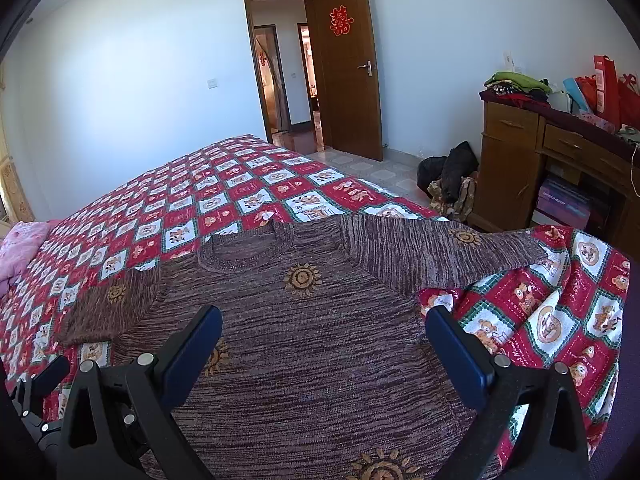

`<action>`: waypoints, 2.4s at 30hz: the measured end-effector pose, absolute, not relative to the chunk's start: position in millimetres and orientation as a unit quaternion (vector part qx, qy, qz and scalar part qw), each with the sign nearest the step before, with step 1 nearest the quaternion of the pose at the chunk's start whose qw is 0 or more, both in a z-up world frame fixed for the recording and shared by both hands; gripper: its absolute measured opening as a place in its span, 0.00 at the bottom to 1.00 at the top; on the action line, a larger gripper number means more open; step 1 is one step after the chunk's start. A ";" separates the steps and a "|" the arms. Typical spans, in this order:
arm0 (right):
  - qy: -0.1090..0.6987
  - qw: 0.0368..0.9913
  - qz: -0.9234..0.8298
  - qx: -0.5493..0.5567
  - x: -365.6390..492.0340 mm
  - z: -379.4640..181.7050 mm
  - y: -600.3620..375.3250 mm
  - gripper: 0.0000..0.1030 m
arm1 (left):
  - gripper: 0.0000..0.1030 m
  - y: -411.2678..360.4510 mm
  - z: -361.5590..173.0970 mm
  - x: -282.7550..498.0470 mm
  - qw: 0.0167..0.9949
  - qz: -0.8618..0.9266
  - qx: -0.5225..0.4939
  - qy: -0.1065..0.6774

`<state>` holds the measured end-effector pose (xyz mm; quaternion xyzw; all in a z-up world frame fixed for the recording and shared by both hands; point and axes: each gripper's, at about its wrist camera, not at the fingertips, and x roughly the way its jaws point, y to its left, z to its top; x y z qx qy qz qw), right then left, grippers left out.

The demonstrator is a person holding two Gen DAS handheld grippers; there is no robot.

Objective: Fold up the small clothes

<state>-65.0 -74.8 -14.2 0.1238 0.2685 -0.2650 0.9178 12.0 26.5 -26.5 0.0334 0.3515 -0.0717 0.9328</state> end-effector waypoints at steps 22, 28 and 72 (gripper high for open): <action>0.278 0.915 -0.256 0.140 -51.7 -16.1 -120.0 0.99 | 1.00 40.5 -37.8 44.9 0.928 -0.063 0.024 0.366; 0.247 0.904 -0.315 0.148 -73.7 2.9 -211.5 0.92 | 1.00 50.4 -41.0 79.9 0.933 -0.031 0.028 0.358; 0.347 0.847 -0.326 0.235 -43.6 -30.0 -389.1 0.08 | 1.00 79.8 -122.9 148.3 0.904 -0.002 -0.038 0.427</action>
